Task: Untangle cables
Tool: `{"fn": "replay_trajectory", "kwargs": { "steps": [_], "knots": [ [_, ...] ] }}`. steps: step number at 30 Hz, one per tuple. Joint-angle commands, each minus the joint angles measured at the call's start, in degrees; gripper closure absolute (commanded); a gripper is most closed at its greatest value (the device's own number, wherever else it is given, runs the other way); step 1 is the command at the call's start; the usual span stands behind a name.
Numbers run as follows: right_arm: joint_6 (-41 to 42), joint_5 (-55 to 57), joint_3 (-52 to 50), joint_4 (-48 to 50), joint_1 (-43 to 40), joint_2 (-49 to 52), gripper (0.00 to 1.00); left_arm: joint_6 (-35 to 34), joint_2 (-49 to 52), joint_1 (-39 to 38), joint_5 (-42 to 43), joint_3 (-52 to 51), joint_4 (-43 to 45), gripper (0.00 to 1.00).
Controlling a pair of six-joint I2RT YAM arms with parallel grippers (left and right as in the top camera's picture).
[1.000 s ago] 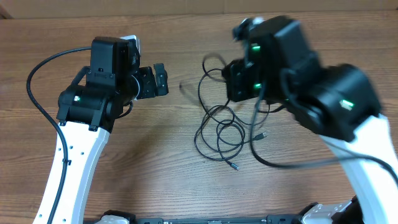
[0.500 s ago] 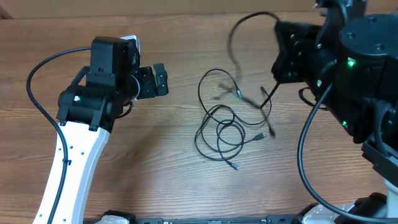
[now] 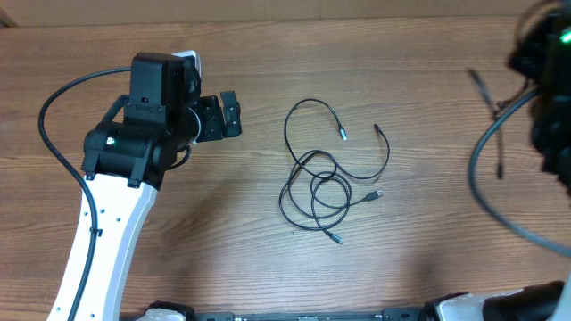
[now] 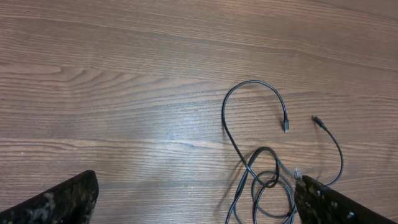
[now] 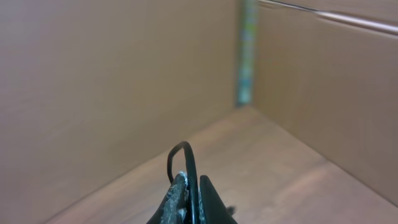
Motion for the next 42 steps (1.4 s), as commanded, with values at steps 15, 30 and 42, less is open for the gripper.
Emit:
{"fn": "replay_trajectory", "kwargs": {
  "steps": [15,30,42],
  "knots": [
    [0.4,-27.6,0.8,-2.0,-54.0,13.3,0.96,-0.5,0.3,0.3,-0.4,1.1,0.1,0.00],
    [5.4,-38.8,0.7,-3.8,-73.1,33.1,0.96,-0.5,0.3,0.3,-0.4,1.1,0.1,0.00],
    [5.4,-46.3,-0.3,-5.7,-77.9,38.6,0.00,-0.5,0.3,0.3,-0.4,1.1,0.1,0.00]
  ]
}}
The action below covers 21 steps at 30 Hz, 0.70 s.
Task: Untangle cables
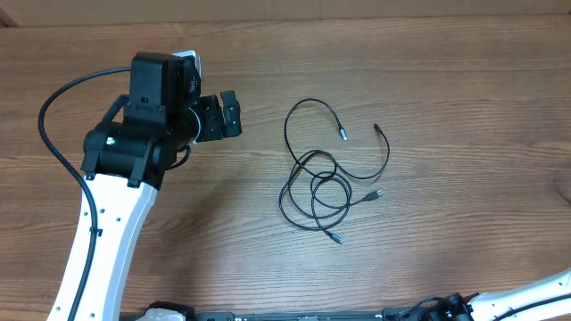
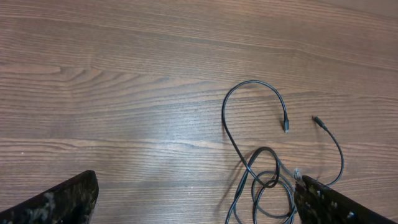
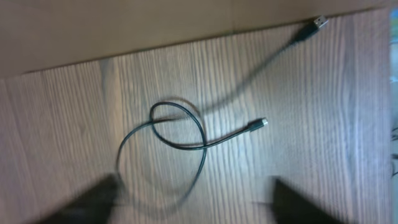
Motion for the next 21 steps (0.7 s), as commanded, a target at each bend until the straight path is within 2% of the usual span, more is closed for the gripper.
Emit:
{"fn": "replay_trajectory", "kwargs": {
  "steps": [1,5,8,10,16,21],
  "knots": [
    [0.2,-3.5,0.0,-0.5,0.3,1.2,0.00,-0.5,0.3,0.3,-0.4,1.1,0.1,0.00],
    [-4.0,-8.1,0.0,-0.7,0.4,1.2,0.00,-0.5,0.3,0.3,-0.4,1.1,0.1,0.00],
    [-18.0,-23.6,0.0,-2.5,1.4,1.2,0.00,-0.5,0.3,0.3,-0.4,1.1,0.1,0.00],
    [-23.1,-26.9,0.0,-5.1,3.0,1.2,0.00,-0.5,0.3,0.3,-0.4,1.1,0.1,0.00],
    [-26.5,-25.9,-0.4,-5.2,11.8,1.2,0.00,-0.5,0.3,0.3,-0.4,1.1,0.1,0.00],
    [-25.8,-18.1,-1.1,-5.2,24.0,1.2,0.00,-0.5,0.3,0.3,-0.4,1.1,0.1,0.00]
  ]
}}
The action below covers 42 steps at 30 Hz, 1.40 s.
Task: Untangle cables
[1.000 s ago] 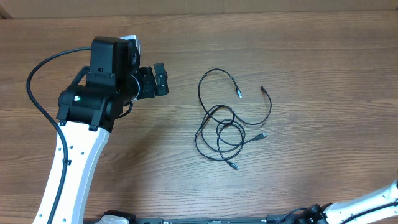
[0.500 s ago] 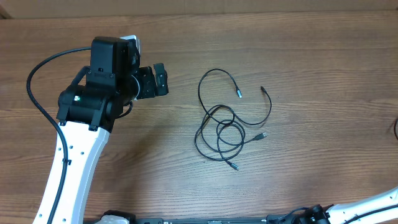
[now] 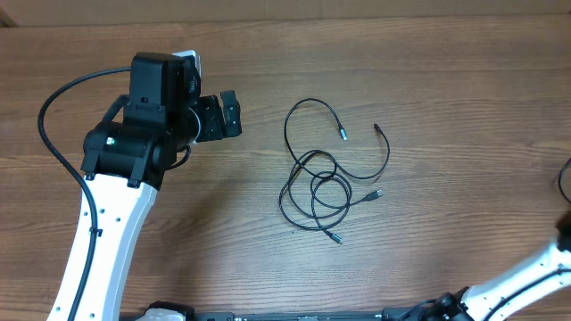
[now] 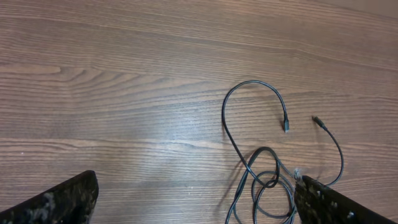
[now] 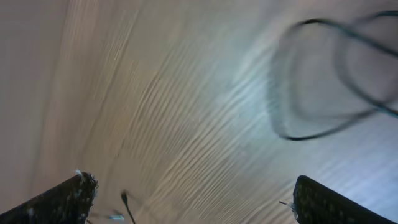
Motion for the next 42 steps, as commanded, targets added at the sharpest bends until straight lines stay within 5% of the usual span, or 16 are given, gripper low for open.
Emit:
{"fn": "replay_trajectory", "kwargs": {
  "steps": [1,22,26,29,42],
  "knots": [
    [-1.6,4.5,-1.4,0.0,8.3,0.5,0.00,-0.5,0.3,0.3,-0.4,1.1,0.1,0.00],
    [3.0,13.7,-25.7,0.0,56.9,-18.4,0.00,-0.5,0.3,0.3,-0.4,1.1,0.1,0.00],
    [5.0,12.7,-31.5,0.0,61.7,-23.9,0.00,-0.5,0.3,0.3,-0.4,1.1,0.1,0.00],
    [-1.0,13.1,-32.4,0.8,65.4,-24.4,0.00,-0.5,0.3,0.3,-0.4,1.1,0.1,0.00],
    [-9.1,7.2,-51.5,24.3,68.7,-24.4,0.00,-0.5,0.3,0.3,-0.4,1.1,0.1,0.00]
  ]
}}
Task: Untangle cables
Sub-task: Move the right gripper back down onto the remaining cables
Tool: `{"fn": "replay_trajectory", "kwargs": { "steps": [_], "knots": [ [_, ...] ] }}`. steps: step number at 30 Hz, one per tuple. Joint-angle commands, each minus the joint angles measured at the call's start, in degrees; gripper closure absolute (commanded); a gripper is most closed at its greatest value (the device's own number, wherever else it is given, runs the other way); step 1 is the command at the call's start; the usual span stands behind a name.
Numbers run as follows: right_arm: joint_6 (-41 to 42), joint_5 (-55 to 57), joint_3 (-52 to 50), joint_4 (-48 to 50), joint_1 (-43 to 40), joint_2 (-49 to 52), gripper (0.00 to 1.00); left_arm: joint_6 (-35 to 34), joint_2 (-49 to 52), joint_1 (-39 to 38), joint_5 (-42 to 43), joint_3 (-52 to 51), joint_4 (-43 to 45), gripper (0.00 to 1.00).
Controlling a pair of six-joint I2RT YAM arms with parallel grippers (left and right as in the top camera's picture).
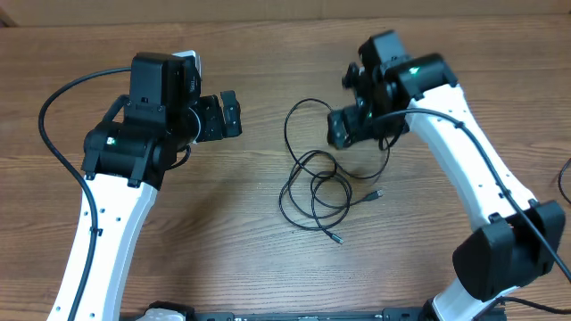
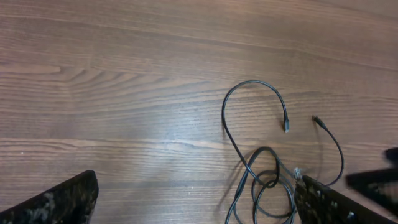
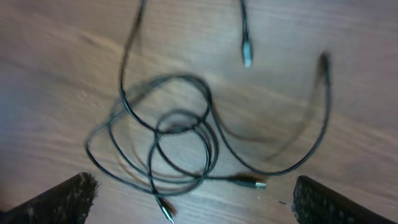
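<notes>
A tangle of thin black cables (image 1: 314, 178) lies at the table's middle, with loose plug ends sticking out. In the right wrist view the tangle (image 3: 177, 127) sits just ahead of my right gripper (image 3: 199, 211), whose fingertips (image 3: 62, 202) stand wide apart: open, nothing held. From overhead, the right gripper (image 1: 343, 127) hovers over the tangle's upper right part. My left gripper (image 1: 229, 116) is open to the left of the cables, apart from them; its view shows the tangle (image 2: 267, 184) near the right fingertip (image 2: 336, 205).
A loop of another black cable (image 1: 564, 183) lies at the table's right edge, apart from the tangle. The wooden table (image 1: 223, 223) stretches left and in front of the cables. The right arm (image 1: 482, 187) crosses the right half.
My right arm was off at the table's far right edge; now its open gripper is over the central tangle. The left arm and the tangle have not moved.
My right gripper was shut on a cable, raised at the far right. Then it was open with that cable lying loose on the table below it. It stayed off to the right, and now hangs open over the remaining tangle. The left gripper stayed still.
</notes>
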Motion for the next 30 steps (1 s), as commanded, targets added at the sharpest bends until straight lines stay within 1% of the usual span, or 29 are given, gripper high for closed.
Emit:
{"fn": "replay_trajectory", "kwargs": {
  "steps": [1,5,7,13,19,23,26,30],
  "knots": [
    [-3.5,-6.1,-4.9,3.1,0.9,-1.0,0.00,-0.5,0.3,0.3,-0.4,1.1,0.1,0.00],
    [-3.7,-6.8,-11.7,11.4,2.2,-1.0,0.00,-0.5,0.3,0.3,-0.4,1.1,0.1,0.00],
    [-5.3,-7.1,-16.3,16.3,3.6,-1.0,0.00,-0.5,0.3,0.3,-0.4,1.1,0.1,0.00],
    [-6.9,-7.0,-24.2,27.4,7.0,-1.0,0.00,-0.5,0.3,0.3,-0.4,1.1,0.1,0.00],
    [-7.0,-6.8,-31.3,38.2,8.0,-1.0,0.00,-0.5,0.3,0.3,-0.4,1.1,0.1,0.00],
    [-7.0,-6.8,-35.1,42.3,8.1,-1.0,0.00,-0.5,0.3,0.3,-0.4,1.1,0.1,0.00],
    [-7.0,-6.8,-36.9,43.5,8.1,-1.0,0.01,-0.5,0.3,0.3,-0.4,1.1,0.1,0.00],
    [-7.0,-6.8,-37.2,43.6,8.1,-1.0,0.11,-0.5,0.3,0.3,-0.4,1.1,0.1,0.00]
  ]
}}
